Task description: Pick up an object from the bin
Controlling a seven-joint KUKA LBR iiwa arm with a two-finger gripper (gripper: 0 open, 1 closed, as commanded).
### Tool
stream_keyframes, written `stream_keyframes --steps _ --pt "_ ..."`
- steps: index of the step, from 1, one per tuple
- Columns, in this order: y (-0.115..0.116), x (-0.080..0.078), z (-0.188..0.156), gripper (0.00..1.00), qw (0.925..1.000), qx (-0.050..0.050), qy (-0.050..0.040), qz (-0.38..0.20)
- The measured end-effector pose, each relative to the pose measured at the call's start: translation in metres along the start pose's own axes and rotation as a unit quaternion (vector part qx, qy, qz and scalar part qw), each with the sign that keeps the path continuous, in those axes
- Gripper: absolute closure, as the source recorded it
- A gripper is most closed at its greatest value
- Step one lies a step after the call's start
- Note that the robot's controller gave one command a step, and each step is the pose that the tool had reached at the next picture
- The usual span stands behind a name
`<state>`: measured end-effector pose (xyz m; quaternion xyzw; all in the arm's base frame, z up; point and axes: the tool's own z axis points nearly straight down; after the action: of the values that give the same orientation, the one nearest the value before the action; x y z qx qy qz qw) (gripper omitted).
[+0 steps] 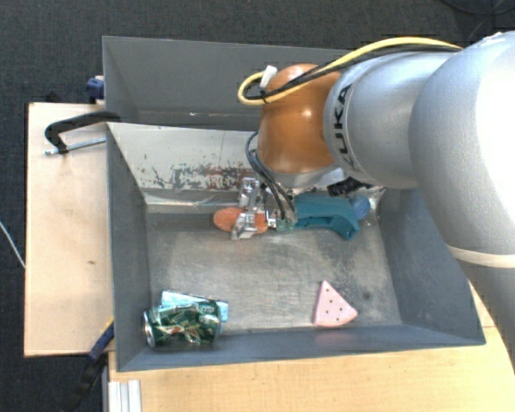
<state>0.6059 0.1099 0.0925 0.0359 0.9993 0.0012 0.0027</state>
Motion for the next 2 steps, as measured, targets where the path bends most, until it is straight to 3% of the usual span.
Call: stream_keyframes --steps 1,2 --pt "0.001 -0.002 -0.101 1.0 1.0 0.0 0.0008 0.0" --pt "0.001 0.001 -0.011 1.0 1.0 0.001 0.0058 0.0"
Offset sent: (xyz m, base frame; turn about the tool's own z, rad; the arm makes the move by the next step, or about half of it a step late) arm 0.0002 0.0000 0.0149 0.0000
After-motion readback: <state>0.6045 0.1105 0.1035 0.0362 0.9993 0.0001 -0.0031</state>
